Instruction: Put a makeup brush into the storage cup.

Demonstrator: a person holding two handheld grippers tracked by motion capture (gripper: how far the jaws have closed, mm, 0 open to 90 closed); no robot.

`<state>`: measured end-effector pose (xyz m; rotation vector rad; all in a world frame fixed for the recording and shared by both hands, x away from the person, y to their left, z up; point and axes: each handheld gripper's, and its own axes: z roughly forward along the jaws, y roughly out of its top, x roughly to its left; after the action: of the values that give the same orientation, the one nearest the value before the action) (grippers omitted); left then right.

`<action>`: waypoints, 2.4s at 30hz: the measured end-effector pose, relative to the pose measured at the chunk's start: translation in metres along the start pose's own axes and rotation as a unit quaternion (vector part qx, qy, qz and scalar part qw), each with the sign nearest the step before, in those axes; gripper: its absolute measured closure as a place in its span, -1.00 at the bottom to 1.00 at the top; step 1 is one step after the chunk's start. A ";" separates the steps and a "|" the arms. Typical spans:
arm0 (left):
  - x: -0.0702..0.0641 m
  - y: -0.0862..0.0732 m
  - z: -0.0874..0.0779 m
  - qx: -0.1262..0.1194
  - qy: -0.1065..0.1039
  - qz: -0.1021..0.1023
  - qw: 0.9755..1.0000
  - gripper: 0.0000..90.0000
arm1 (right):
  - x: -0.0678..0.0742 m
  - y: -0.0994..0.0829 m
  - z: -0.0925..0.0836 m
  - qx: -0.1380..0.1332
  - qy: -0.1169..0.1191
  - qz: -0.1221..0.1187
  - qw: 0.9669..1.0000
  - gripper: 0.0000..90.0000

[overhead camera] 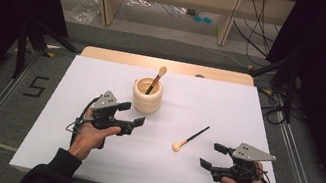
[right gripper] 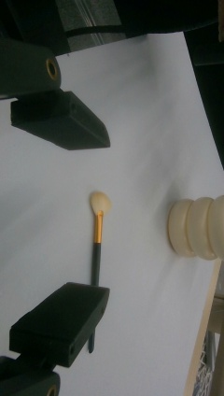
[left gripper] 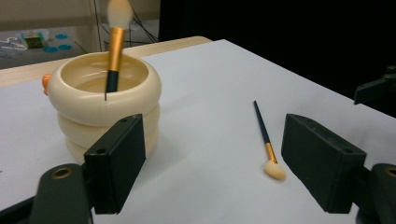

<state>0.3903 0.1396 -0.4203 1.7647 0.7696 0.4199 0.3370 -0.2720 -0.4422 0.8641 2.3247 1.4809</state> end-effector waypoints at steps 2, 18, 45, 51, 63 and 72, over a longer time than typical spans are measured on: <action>-0.003 -0.002 -0.004 -0.001 -0.002 0.003 1.000 -0.51 | 0.000 0.000 -0.001 0.007 0.000 -0.001 1.000 -0.46; -0.024 -0.021 -0.027 -0.006 0.016 0.018 1.000 -0.58 | 0.001 0.001 -0.001 0.006 -0.002 -0.001 1.000 -0.46; -0.056 -0.043 -0.040 -0.001 0.026 -0.002 1.000 -0.63 | 0.002 0.002 -0.001 0.006 -0.003 -0.007 1.000 -0.45; -0.060 -0.043 -0.040 0.006 0.022 0.004 1.000 -0.63 | -0.005 0.007 -0.002 0.009 -0.010 -0.027 1.000 -0.39; -0.059 -0.046 -0.041 0.006 0.035 -0.005 0.999 -0.63 | -0.018 0.040 -0.007 0.023 -0.010 -0.103 0.994 -0.56; -0.059 -0.044 -0.040 0.007 0.030 -0.007 0.999 -0.63 | -0.034 0.064 0.003 0.073 0.005 -0.137 0.988 -0.51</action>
<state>0.3097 0.1355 -0.4435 1.7649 0.8282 0.4619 0.3877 -0.2704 -0.3905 0.5420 2.4659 1.2165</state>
